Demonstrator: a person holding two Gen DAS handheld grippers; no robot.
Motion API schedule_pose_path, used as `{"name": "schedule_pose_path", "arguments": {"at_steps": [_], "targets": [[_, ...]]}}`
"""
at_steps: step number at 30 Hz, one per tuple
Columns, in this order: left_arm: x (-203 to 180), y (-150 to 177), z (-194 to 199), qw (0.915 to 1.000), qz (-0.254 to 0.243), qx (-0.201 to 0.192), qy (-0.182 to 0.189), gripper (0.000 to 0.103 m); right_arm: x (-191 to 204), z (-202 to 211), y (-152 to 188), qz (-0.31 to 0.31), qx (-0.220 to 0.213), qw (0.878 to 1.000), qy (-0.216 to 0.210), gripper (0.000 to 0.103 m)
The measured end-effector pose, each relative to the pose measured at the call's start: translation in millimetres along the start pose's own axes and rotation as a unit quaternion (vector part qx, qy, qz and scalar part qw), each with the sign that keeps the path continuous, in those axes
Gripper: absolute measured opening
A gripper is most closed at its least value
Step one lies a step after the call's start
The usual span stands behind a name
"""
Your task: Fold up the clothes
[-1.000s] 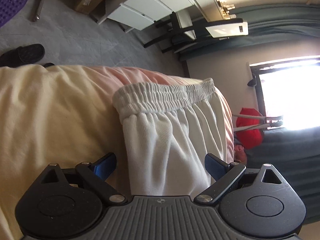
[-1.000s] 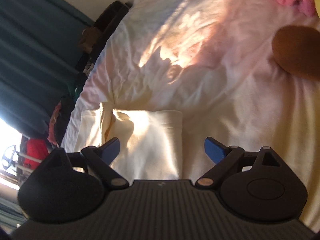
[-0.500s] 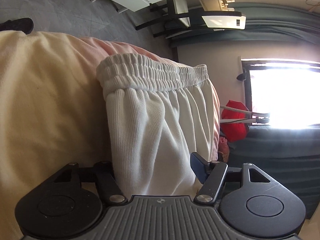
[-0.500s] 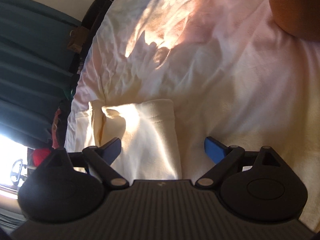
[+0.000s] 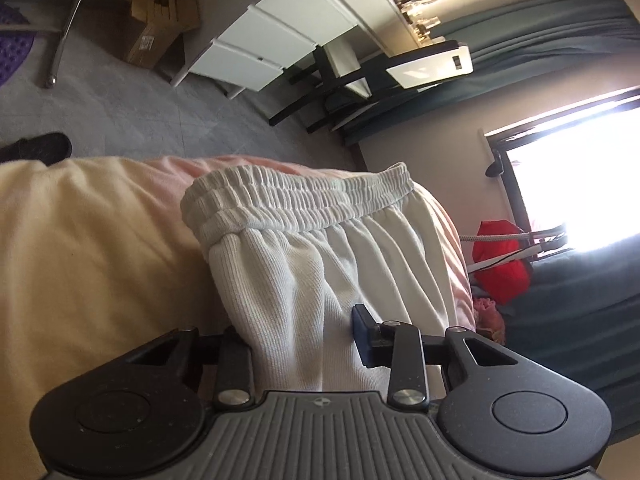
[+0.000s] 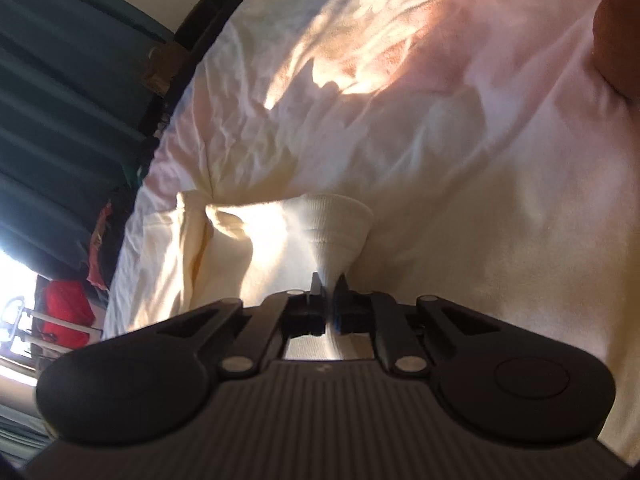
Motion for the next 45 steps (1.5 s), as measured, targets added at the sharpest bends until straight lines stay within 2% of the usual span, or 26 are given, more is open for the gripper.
{"name": "schedule_pose_path", "arguments": {"at_steps": [3,5,9,13,16,19,21,23,28,31,34,37,41,42,44,45], "targets": [[-20.5,-1.3,5.3,0.9993,-0.019,-0.017,0.029,0.016,4.5,18.8,-8.5,0.009,-0.026,0.999,-0.026,0.006],[-31.8,-1.1,11.8,0.9982,-0.028,-0.028,0.045,0.014,7.5,31.6,-14.1,0.015,-0.043,0.998,-0.043,0.006],[-45.9,-3.4,33.2,0.9951,-0.006,-0.043,0.089,0.012,13.9,50.1,-23.0,0.012,-0.056,0.996,-0.065,0.005],[-77.4,-15.7,41.6,0.9931,-0.032,-0.058,0.097,0.011,26.6,64.6,-34.7,0.008,-0.068,0.995,-0.078,0.005],[-114.8,-29.3,28.6,0.9930,-0.044,-0.060,0.092,0.010,57.3,59.9,-52.1,-0.016,-0.070,0.993,-0.091,0.005],[-153.6,-40.0,2.2,0.9926,-0.063,-0.066,0.080,0.009,106.2,47.4,-69.5,0.000,-0.082,0.992,-0.098,0.005],[-179.5,-45.6,-25.2,0.9927,-0.074,-0.067,0.067,0.008,148.5,32.2,-77.1,0.036,-0.089,0.991,-0.097,0.005],[-199.6,-48.8,-63.7,0.9930,-0.092,-0.064,0.039,0.008,189.8,10.0,-82.0,0.067,-0.096,0.989,-0.091,0.006],[-238.1,-47.7,-173.4,0.9872,-0.146,-0.058,-0.029,0.008,274.5,-79.1,-79.0,0.117,-0.104,0.986,-0.060,0.006],[-244.7,-41.0,-247.1,0.9826,-0.170,-0.033,-0.065,0.008,305.4,-143.1,-67.4,0.162,-0.112,0.980,-0.023,0.006],[-240.3,-37.9,-307.9,0.9811,-0.165,-0.014,-0.100,0.008,314.6,-199.4,-55.1,0.181,-0.100,0.978,0.012,0.006],[-238.8,-30.2,-347.1,0.9699,-0.204,-0.002,-0.132,0.008,312.6,-232.3,-42.3,0.193,-0.100,0.975,0.041,0.006],[-239.4,-24.4,-358.2,0.9632,-0.229,0.010,-0.140,0.011,303.1,-251.5,-31.7,0.202,-0.099,0.973,0.054,0.008],[-238.9,-23.4,-355.2,0.9632,-0.233,0.010,-0.133,0.016,301.9,-252.5,-30.9,0.205,-0.100,0.972,0.050,0.008],[-236.6,-21.3,-345.6,0.9651,-0.234,0.008,-0.118,0.020,298.6,-246.1,-29.7,0.203,-0.095,0.974,0.028,0.014],[-235.0,-20.2,-338.4,0.9672,-0.230,0.007,-0.108,0.028,296.7,-242.4,-29.0,0.201,-0.092,0.975,0.016,0.018]]}}
Point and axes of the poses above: each gripper's, at about its wrist camera, not at the fingertips, and z roughly against the way its jaws point, x to its left, y to its underside, the point moved 8 cm from there along -z, roughly the way its jaws point, and after that the axes turned 3 degrees about y, right-handed, at the moved point
